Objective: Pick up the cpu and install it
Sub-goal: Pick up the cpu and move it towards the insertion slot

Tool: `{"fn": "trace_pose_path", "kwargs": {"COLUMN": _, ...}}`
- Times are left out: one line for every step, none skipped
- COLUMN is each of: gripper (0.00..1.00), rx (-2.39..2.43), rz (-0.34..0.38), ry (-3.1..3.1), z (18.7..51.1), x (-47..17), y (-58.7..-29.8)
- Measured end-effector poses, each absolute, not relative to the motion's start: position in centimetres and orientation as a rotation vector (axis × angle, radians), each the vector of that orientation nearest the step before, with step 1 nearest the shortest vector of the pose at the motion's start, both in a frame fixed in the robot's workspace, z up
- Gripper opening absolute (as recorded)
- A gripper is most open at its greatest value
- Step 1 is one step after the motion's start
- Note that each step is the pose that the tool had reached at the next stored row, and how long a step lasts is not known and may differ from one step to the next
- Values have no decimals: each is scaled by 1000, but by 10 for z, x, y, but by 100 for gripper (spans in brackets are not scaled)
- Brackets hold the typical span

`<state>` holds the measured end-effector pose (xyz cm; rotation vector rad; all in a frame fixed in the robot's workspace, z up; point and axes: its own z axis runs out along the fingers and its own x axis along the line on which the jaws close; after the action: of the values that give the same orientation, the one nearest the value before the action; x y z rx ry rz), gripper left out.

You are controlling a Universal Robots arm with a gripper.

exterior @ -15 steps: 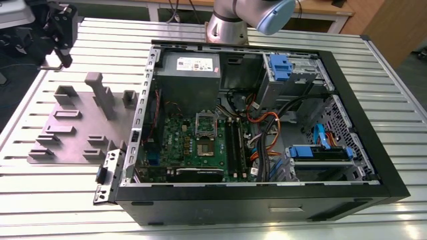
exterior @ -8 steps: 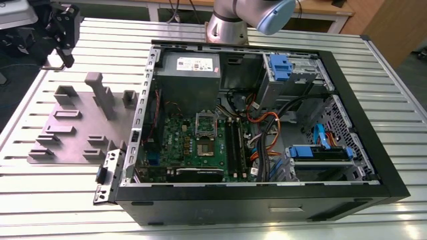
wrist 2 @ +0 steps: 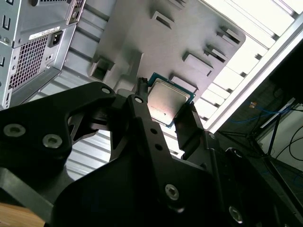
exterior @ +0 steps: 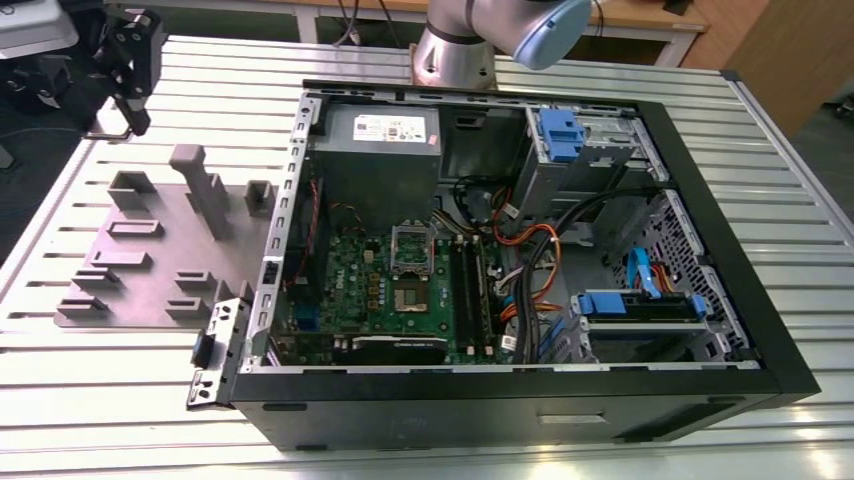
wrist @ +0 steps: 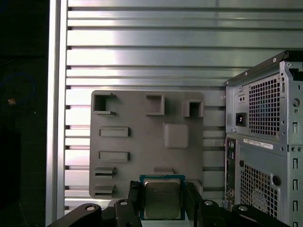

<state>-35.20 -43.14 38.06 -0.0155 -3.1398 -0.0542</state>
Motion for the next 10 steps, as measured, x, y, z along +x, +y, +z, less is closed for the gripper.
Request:
{"fn": "trace_pose_path", "kwargs": {"gripper": 47, "rx": -15, "rz": -54, "ry": -3140, "z": 381, "x": -352, "y": -431}}
{"fn": "trace_pose_path", "kwargs": {"gripper": 47, "rx": -15, "rz": -54, "ry": -3140, "z": 381, "x": -351, "y": -431}}
{"fn": "trace_pose_path", "kwargs": {"gripper": 47, "rx": -16, "rz": -54, "ry": -3140, "z": 381, "x": -351, "y": -431}}
{"fn": "trace_pose_path", "kwargs": {"gripper": 47, "rx": -16, "rz": -54, "ry": -3140, "z": 381, "x": -351, "y": -431}}
{"fn": "trace_pose_path", "kwargs": {"gripper": 47, "rx": -16, "rz": -54, "ry": -3140, "z": 381, "x": -351, "y": -431}}
{"fn": "trace_pose_path", "kwargs": {"gripper": 47, "rx": -16, "rz": -54, "ry": -3140, "z": 381, "x": -350, "y": -431}}
{"fn": "trace_pose_path", "kwargs": {"gripper": 47, "rx": -16, "rz": -54, "ry": -3140, "z": 381, "x": -350, "y": -431}}
{"fn": "trace_pose_path", "kwargs": {"gripper": 47, "rx": -16, "rz": -54, "ry": -3140, "z": 381, "x": -350, "y": -431}}
{"fn": "trace_pose_path", "kwargs": {"gripper": 47, "rx": -16, "rz": -54, "ry": -3140, "z": 381, "x": -350, "y": -431}}
{"fn": "trace_pose_path", "kwargs": {"gripper": 47, "rx": -16, "rz": -54, "ry": -3140, "z": 381, "x": -349, "y": -431}}
